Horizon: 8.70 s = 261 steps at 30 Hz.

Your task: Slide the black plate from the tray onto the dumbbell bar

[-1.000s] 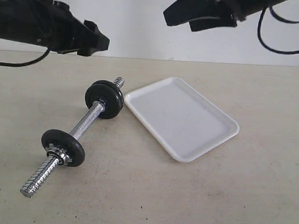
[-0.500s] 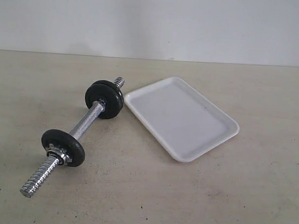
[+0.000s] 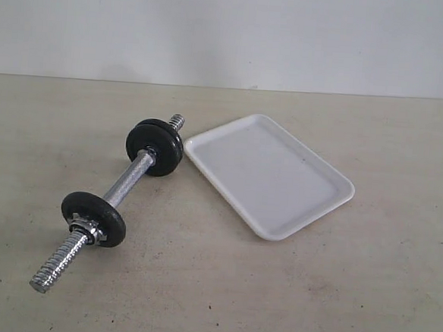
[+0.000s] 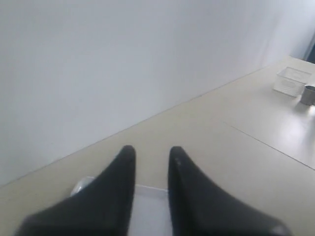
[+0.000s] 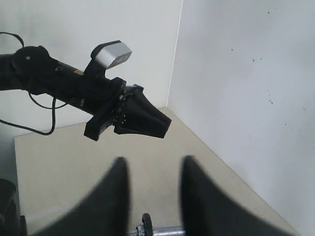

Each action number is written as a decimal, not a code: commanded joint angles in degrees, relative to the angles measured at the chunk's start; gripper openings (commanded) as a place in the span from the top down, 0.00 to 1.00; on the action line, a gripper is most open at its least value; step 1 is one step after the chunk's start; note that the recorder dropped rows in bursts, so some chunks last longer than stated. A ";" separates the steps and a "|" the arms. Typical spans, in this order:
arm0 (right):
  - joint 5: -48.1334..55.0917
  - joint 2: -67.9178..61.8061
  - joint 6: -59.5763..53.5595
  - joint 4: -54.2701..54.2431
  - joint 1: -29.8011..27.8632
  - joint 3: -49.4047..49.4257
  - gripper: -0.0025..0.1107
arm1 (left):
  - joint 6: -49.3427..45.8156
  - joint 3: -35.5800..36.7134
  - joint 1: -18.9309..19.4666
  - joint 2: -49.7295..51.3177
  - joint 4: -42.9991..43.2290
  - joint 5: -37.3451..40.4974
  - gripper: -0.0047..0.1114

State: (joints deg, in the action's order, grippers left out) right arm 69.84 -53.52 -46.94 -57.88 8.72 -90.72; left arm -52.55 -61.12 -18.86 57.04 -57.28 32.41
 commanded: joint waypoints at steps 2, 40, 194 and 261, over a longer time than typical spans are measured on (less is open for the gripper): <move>0.12 3.70 5.88 0.23 -0.18 -0.20 0.94 | 0.26 -0.21 -0.36 -2.75 0.20 8.05 0.92; -23.21 43.05 9.60 44.89 2.76 23.21 0.98 | -7.85 27.55 12.47 -47.63 4.81 -7.68 0.92; -52.06 53.52 57.32 67.15 -10.17 90.72 0.98 | -10.52 41.12 14.95 -57.04 -0.81 -25.15 0.92; -51.95 53.52 57.32 67.15 -10.17 90.72 0.98 | 50.98 61.12 26.33 -57.04 54.88 -15.41 0.92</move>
State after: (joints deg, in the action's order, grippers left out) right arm 18.19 -0.27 10.55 9.02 -1.70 0.04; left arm -4.40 0.01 7.32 0.11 -1.66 16.96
